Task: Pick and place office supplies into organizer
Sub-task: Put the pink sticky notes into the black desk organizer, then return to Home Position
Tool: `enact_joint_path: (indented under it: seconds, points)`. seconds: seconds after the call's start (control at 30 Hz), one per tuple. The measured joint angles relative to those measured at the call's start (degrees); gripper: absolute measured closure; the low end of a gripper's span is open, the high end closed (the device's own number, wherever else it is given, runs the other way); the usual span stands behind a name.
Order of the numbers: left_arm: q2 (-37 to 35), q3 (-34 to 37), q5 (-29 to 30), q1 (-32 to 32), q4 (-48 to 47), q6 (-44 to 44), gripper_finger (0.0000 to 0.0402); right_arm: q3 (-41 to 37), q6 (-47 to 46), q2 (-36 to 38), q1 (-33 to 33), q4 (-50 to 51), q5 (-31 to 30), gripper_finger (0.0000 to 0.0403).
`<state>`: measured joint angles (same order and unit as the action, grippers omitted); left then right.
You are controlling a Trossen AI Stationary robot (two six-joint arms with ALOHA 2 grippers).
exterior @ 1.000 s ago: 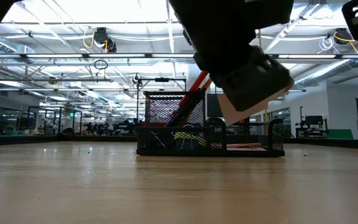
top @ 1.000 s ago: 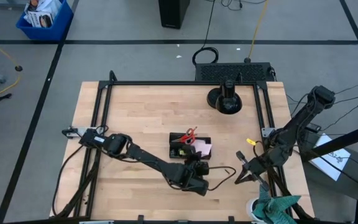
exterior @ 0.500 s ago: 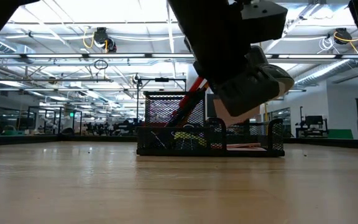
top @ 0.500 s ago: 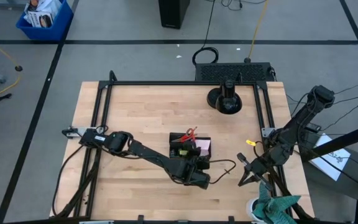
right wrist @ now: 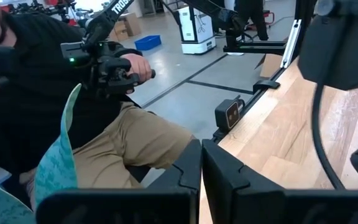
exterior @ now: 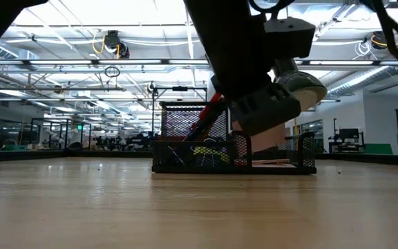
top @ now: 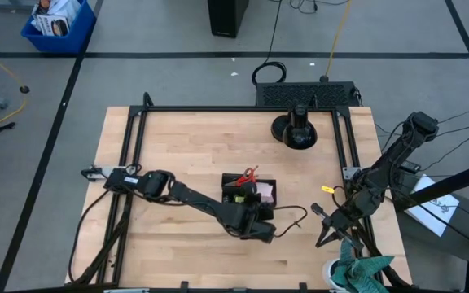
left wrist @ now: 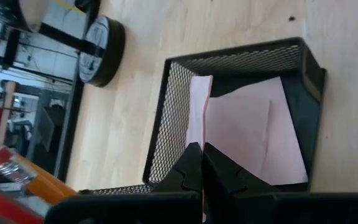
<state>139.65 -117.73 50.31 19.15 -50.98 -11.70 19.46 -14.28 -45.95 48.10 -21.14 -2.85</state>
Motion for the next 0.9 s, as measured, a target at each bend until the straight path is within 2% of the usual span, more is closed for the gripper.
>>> enact_joint_path:
  seconds: [0.33,0.43,0.6,0.77,0.9]
  points:
    - [0.0,0.0,-8.4,-1.9,0.1,-0.7,0.0400,0.0,0.6,0.0,0.0,-0.5,0.0,0.0397]
    - [-0.1,0.0,-10.5,-2.2,0.2,-1.5,0.0389,0.0,0.8,0.0,0.0,-0.5,0.0,0.0397]
    - [-0.2,0.0,-12.4,-2.2,0.8,-1.5,0.0340,0.0,1.4,0.0,0.0,-0.5,0.1,0.0397]
    - [0.2,0.1,-19.0,-2.2,1.4,-1.6,0.0281,0.0,1.5,0.0,0.0,-0.5,0.1,0.0397]
    - [0.1,0.1,-20.3,-2.3,1.7,-2.6,0.0245,0.0,1.5,0.0,0.0,-0.5,0.1,0.0397]
